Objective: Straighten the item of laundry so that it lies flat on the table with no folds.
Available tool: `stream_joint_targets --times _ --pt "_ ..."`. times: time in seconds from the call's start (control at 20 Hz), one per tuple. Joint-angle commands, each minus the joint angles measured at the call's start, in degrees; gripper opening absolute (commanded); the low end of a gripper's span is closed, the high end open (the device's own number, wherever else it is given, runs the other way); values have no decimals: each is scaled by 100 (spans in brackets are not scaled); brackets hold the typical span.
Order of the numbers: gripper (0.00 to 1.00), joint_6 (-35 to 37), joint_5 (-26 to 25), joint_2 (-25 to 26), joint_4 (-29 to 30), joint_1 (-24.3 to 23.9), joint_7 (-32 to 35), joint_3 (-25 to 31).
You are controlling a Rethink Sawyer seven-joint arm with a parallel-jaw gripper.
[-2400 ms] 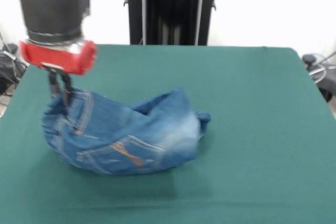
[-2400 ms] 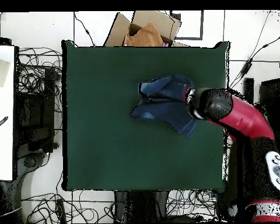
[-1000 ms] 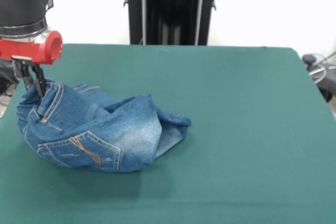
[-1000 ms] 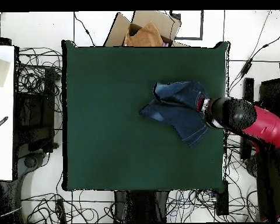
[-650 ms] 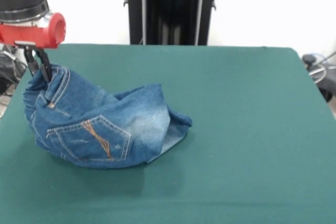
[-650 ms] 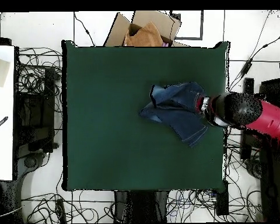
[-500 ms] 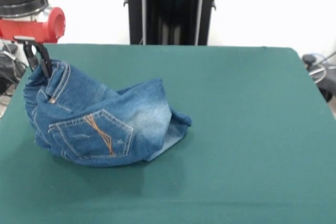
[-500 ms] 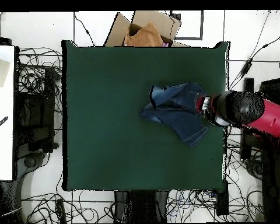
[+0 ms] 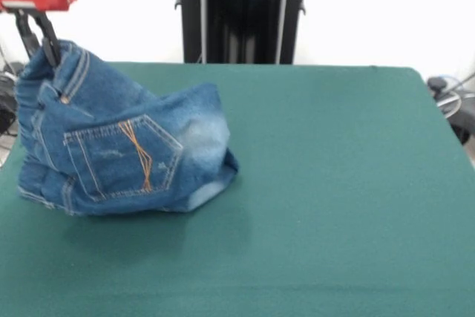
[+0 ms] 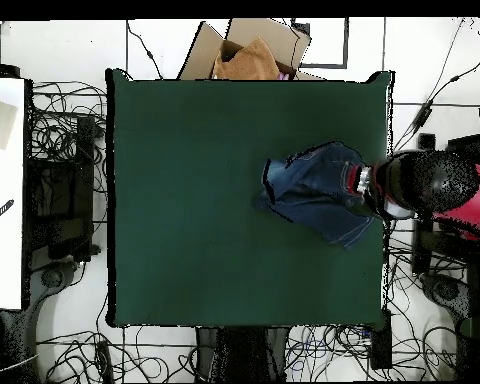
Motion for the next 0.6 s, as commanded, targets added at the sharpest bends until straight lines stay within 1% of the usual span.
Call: stream_joint_targets --times 0.05,0.2,0.3,0.45,0.6 --pt "0 749 85 -997 132 -59 -1156 360" --pt "0 955 167 -1245 193 -24 -1096 320" --pt "0 1184 310 -1510 285 -11 -1038 293" --pt "0 1586 533 -2043 375 48 -945 202" --pt "0 1982 620 -2377 330 144 -794 105"
